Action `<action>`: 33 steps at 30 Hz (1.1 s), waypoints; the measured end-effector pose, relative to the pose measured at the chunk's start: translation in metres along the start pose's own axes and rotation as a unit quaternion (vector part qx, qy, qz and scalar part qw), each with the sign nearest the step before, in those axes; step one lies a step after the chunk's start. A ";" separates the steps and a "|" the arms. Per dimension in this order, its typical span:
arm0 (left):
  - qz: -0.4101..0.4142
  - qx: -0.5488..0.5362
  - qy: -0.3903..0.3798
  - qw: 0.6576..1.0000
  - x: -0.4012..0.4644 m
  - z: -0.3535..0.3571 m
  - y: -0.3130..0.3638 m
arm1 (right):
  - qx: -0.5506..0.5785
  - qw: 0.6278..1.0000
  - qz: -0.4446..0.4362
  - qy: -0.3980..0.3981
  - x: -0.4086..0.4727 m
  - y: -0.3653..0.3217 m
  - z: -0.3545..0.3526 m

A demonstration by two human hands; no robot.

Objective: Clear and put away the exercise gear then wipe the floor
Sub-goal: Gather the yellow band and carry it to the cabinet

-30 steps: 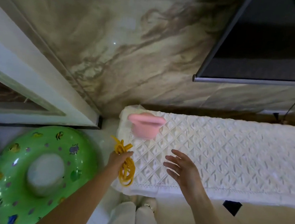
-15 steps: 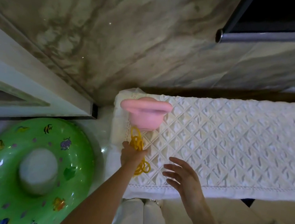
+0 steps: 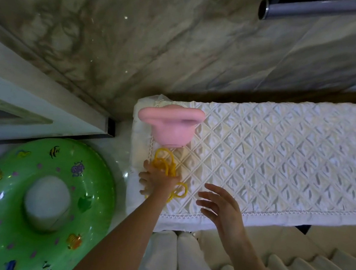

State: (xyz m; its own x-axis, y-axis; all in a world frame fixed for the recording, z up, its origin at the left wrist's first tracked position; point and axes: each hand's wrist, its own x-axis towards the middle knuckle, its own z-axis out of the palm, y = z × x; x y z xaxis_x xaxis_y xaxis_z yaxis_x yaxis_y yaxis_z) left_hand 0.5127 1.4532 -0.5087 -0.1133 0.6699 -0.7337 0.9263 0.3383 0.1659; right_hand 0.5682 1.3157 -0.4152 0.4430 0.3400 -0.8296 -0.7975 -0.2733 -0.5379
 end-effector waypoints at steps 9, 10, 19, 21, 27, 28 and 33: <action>0.040 -0.015 -0.021 0.999 -0.019 -0.022 -0.009 | 0.019 1.000 -0.014 -0.007 -0.026 -0.013 0.004; 0.048 -0.030 -0.025 0.998 -0.022 -0.026 -0.011 | 0.021 1.000 -0.018 -0.007 -0.031 -0.018 0.004; 0.130 -0.164 -0.104 0.972 -0.085 -0.094 -0.031 | 0.056 0.997 -0.061 -0.008 -0.111 -0.064 -0.007; 0.112 -0.223 -0.132 0.959 -0.110 -0.118 -0.034 | 0.072 0.995 -0.064 -0.003 -0.134 -0.073 -0.008; 0.115 -0.350 -0.201 0.908 -0.184 -0.183 -0.040 | 0.093 0.994 -0.061 -0.007 -0.196 -0.094 -0.009; 0.124 -0.370 -0.216 0.895 -0.195 -0.193 -0.038 | 0.086 0.994 -0.067 -0.012 -0.206 -0.098 -0.009; 0.218 -0.425 -0.332 0.814 -0.253 -0.247 -0.015 | 0.065 0.988 -0.136 -0.031 -0.257 -0.125 -0.023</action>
State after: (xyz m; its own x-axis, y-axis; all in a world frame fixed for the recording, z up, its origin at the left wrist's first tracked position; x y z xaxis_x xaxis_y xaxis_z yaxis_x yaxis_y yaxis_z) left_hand 0.4386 1.4417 -0.1624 0.6391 0.4393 -0.6313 0.2125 0.6880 0.6939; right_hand 0.5635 1.2422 -0.1382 0.6259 0.4409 -0.6433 -0.6998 -0.0466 -0.7128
